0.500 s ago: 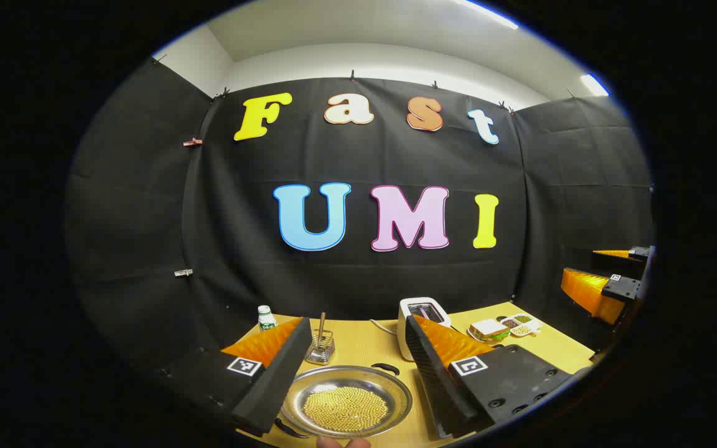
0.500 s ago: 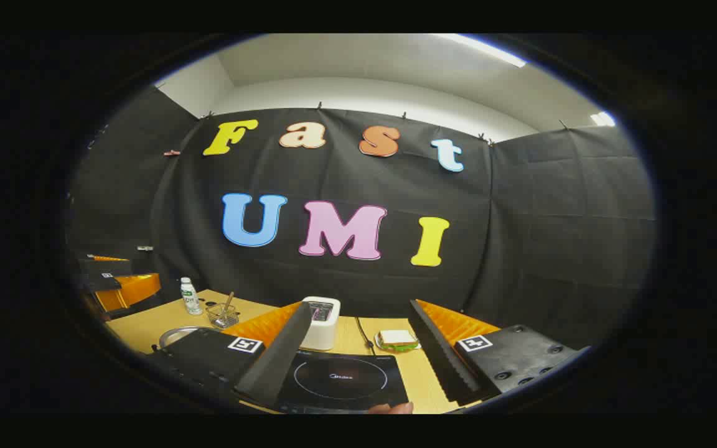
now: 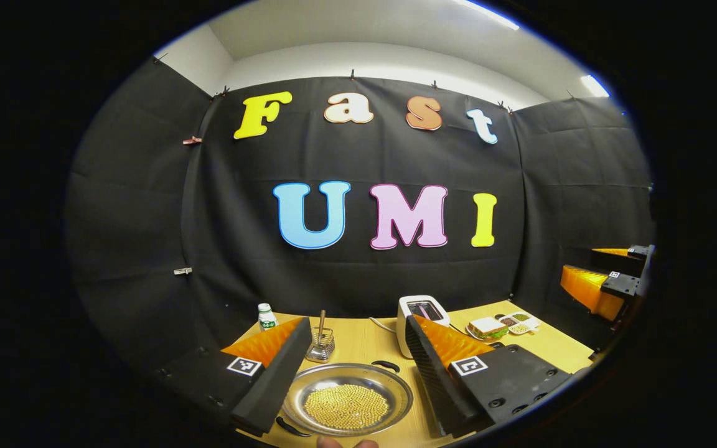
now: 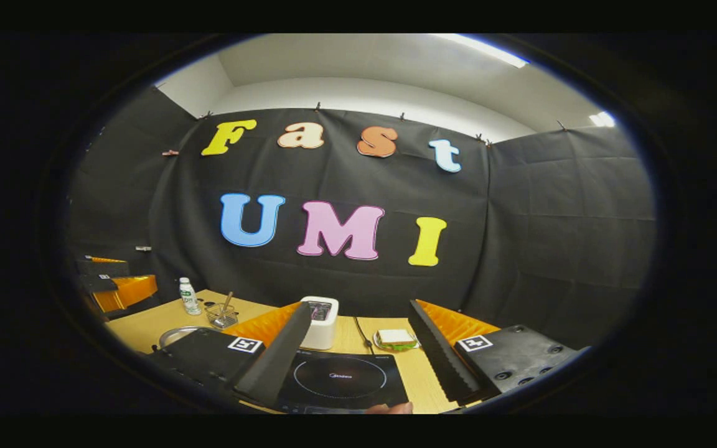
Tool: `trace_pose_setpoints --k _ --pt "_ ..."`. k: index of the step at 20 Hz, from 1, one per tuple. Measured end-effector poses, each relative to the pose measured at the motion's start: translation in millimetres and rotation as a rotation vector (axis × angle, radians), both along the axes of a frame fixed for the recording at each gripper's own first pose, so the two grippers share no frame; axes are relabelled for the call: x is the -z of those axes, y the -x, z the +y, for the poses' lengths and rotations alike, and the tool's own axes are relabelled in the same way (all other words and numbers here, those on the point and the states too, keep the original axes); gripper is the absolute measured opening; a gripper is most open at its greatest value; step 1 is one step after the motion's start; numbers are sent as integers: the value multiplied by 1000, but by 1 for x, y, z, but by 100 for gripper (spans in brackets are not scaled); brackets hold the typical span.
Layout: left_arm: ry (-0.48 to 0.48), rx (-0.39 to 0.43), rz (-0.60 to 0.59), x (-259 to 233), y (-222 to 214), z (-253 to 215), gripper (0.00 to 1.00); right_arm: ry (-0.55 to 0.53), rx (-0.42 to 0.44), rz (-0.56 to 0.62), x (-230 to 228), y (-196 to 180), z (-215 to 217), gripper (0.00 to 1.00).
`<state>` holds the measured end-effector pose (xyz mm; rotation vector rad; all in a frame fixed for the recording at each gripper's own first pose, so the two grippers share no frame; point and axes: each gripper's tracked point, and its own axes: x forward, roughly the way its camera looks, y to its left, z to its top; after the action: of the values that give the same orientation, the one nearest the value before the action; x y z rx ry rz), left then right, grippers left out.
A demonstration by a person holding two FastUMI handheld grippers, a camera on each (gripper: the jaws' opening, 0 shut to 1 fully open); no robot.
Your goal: First push the handle of the pot to place it horizontally, then grasp the pot with both hands and set it on the induction cooktop.
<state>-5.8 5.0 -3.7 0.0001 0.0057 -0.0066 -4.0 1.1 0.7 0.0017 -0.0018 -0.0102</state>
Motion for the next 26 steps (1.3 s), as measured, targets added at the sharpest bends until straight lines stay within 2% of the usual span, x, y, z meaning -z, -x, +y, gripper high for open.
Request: trace_pose_setpoints --k 12,13,15,19,22,26 --pt "-4 18 -5 -1 5 -2 93 17 -14 4 0 5 7 98" --pt "-4 27 -9 -2 6 -3 86 17 -16 3 0 5 7 97" --pt "-11 39 -23 -7 9 -4 59 22 -17 0 -1 6 8 96" --pt "-46 130 15 -6 15 -20 5 22 -15 1 0 7 6 98" --pt "-72 168 30 -4 19 -27 5 23 -14 0 0 9 6 98" --pt "-11 212 141 26 21 -36 5 22 -14 6 2 10 7 98"
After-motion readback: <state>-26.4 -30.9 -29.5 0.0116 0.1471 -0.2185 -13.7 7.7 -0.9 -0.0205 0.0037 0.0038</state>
